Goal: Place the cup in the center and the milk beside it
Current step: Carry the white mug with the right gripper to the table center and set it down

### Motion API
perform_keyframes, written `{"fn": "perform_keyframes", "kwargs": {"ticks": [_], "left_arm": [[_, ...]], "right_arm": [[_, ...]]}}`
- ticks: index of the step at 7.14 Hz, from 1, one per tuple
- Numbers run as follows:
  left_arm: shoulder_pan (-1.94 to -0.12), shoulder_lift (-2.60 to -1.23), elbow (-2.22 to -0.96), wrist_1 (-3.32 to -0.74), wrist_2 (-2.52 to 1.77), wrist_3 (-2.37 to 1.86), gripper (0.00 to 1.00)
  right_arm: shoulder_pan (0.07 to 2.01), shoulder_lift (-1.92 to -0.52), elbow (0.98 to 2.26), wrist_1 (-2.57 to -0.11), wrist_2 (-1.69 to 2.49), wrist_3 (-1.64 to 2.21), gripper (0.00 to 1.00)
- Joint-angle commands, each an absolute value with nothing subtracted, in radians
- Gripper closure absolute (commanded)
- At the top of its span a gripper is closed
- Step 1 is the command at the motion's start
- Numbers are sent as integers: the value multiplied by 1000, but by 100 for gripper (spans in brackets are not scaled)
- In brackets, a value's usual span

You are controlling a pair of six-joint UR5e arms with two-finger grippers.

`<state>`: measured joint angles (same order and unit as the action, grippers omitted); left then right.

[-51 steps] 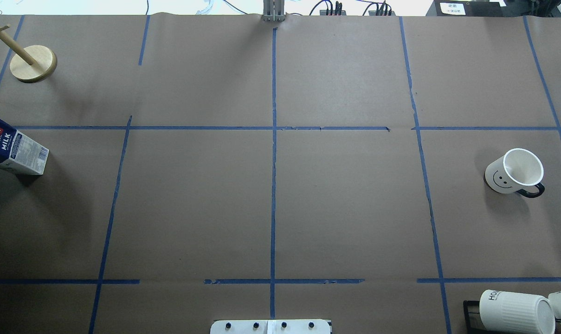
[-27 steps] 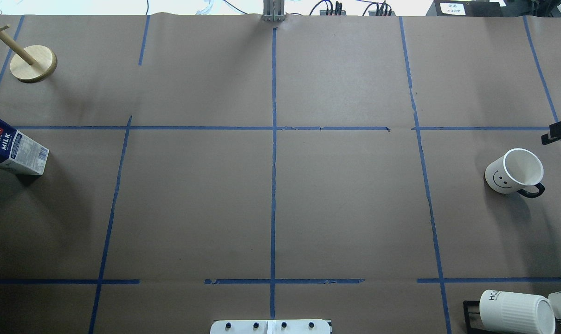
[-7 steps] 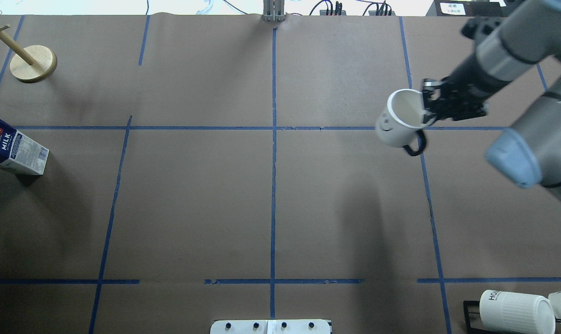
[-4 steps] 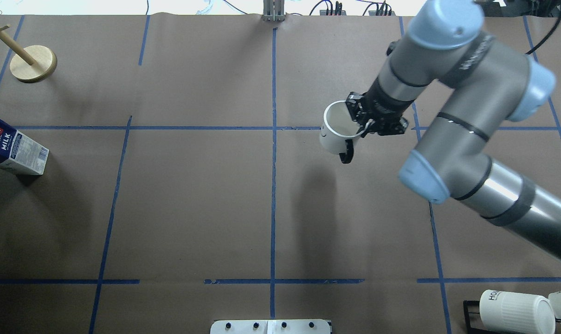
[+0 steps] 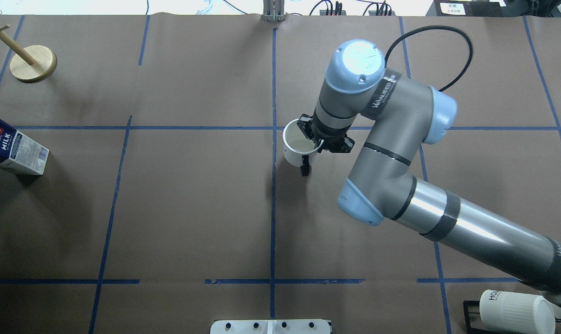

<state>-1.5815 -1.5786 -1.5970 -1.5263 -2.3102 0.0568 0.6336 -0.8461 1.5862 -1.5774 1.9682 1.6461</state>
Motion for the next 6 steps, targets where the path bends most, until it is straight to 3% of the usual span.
{"fn": "perform_keyframes", "kwargs": {"ticks": [1,4,5,6], "left_arm": [[-1582,-1578,-1594,-1528,-2310,58,0],[-1582,-1578,-1595,-1528,-2310,57,0],[-1582,-1578,-1595,-1528,-2310,57,0],[-1582,-1578,-1595,-1529,-2309,57,0]], "right_arm": [[609,-804,1537,-1562,1941,1652,100],[592,-807,1539,-1562,1939,1649,97],[592,-808,1537,-1560,1940,1646,76],[592,-816,1542,-1560,1939,1643,18]]}}
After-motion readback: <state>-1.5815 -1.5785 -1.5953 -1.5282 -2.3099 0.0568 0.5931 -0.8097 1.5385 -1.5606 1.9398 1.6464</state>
